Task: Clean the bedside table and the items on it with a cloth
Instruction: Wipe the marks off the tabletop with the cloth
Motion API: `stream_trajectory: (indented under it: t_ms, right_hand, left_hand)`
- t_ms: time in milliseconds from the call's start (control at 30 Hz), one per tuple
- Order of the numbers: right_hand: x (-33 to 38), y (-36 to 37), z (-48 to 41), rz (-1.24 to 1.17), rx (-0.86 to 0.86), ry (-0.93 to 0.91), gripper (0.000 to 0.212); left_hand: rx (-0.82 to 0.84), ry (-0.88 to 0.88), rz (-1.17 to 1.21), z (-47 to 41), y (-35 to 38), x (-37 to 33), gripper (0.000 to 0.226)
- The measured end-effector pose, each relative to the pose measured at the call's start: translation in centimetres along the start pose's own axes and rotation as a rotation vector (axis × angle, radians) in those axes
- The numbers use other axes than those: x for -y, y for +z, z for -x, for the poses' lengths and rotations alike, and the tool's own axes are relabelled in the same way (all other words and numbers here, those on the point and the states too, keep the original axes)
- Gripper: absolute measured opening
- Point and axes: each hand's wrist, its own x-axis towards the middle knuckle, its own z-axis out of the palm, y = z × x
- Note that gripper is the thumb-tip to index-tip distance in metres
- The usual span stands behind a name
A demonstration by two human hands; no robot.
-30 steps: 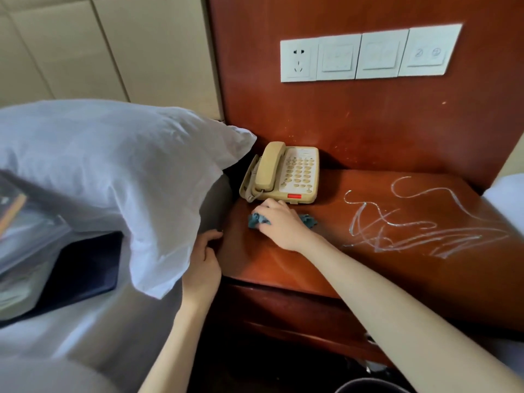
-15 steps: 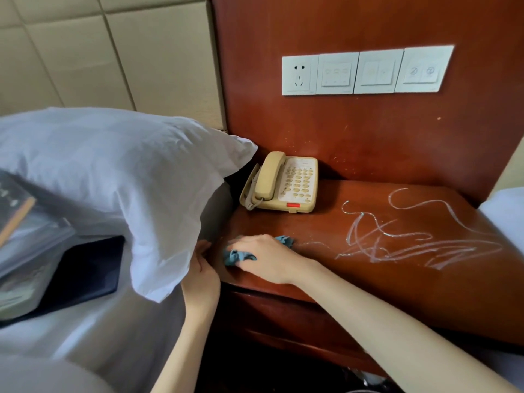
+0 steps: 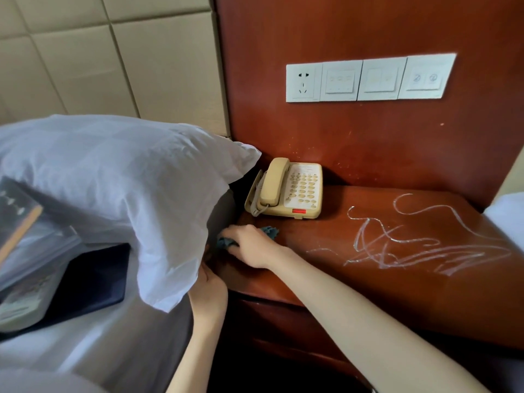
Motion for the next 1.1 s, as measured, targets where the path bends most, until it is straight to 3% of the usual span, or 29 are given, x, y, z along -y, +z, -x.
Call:
stream_trajectory:
  t_ms: [100, 200, 333, 467, 567, 700, 900, 1100]
  right_hand:
    - [0.0, 0.3, 1.3, -0.034, 0.016, -0.067, 0.042]
    - [-1.4, 0.1, 3.5, -0.025, 0.045, -0.155, 0.036]
    - [-5.2, -2.3, 6.0, -0.023, 0.010, -0.075, 0.037]
    - [-8.9, -5.1, 8.1, 0.033, 0.031, 0.063, 0.046]
    - [-10.7, -6.7, 9.3, 0.024, 0.020, 0.166, 0.047]
    - [-10.2, -7.0, 10.2, 0.071, 0.012, 0.169, 0.046]
    - [-8.5, -5.2, 15.1, 0.078, 0.083, -0.055, 0.047]
    - [-8.8, -6.1, 13.4, 0.085, 0.098, -0.011, 0.046]
  left_hand:
    - [0.095, -0.095, -0.025, 0.3, -0.4, -0.1, 0.041]
    - [0.061, -0.016, -0.056, 0.2, -0.5, -0.6, 0.039]
    - [0.091, 0.031, -0.176, -0.1, -0.9, -1.1, 0.050]
    - [0.169, 0.399, -0.412, 1.0, -0.5, -2.4, 0.049]
    - [0.287, 0.526, -0.463, 1.4, 0.7, -3.7, 0.038]
    - [0.360, 0.573, -0.506, 0.9, 2.4, -5.6, 0.030]
    - [0.390, 0.627, -0.535, 1.5, 4.4, -6.4, 0.031]
    - [0.337, 0.542, -0.382, 1.3, 3.4, -6.2, 0.026]
